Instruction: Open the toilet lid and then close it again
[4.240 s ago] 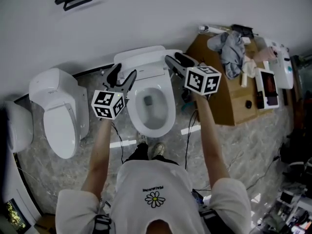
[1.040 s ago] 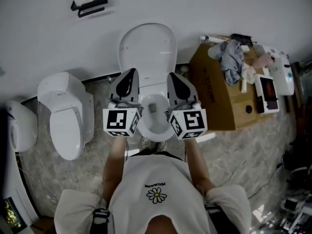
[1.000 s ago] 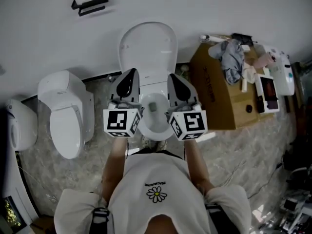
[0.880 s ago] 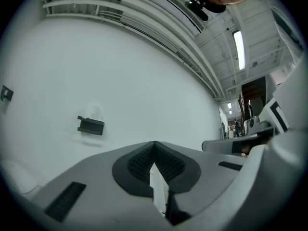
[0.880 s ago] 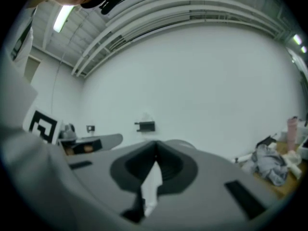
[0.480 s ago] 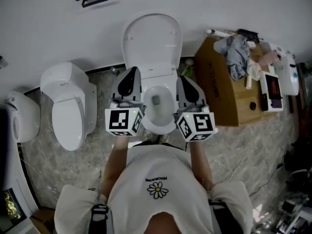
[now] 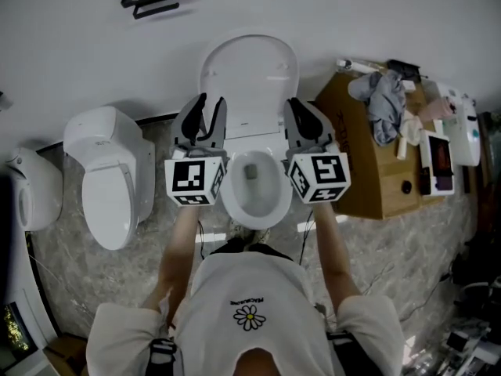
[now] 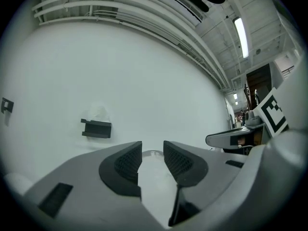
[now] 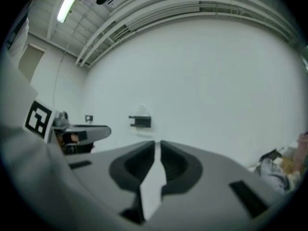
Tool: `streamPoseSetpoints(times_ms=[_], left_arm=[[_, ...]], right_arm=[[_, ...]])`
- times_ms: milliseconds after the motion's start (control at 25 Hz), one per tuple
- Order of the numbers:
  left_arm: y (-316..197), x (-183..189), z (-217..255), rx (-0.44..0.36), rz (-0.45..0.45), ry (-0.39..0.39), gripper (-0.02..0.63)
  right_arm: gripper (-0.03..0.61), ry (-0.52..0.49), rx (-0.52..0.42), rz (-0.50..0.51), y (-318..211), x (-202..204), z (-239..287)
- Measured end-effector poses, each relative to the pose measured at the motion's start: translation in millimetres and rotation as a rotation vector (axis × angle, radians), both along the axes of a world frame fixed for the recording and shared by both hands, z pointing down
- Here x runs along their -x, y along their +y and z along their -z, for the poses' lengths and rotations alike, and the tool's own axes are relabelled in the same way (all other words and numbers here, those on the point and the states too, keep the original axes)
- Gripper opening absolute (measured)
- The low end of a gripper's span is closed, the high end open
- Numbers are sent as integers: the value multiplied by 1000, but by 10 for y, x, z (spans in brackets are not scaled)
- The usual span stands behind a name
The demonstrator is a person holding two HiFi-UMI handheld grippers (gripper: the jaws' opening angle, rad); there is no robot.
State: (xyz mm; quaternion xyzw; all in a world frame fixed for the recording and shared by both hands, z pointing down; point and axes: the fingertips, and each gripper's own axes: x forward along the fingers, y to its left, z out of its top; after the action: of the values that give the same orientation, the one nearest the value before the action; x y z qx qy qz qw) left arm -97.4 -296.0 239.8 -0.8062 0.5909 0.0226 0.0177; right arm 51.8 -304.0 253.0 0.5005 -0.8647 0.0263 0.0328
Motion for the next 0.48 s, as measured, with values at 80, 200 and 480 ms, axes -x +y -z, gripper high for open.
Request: streamPoseSetpoints(times_ms=[80, 200, 480], left_arm=[[-304, 41, 2, 13, -12, -10, 187], [-781, 68, -52, 36, -25, -49, 252], [-1785, 169, -582, 177, -30, -116, 258]], right_arm=[[101, 42, 2, 13, -307, 62, 6], [160, 95, 14, 17, -768, 122, -53], [175, 239, 124, -65, -1920, 52, -593]])
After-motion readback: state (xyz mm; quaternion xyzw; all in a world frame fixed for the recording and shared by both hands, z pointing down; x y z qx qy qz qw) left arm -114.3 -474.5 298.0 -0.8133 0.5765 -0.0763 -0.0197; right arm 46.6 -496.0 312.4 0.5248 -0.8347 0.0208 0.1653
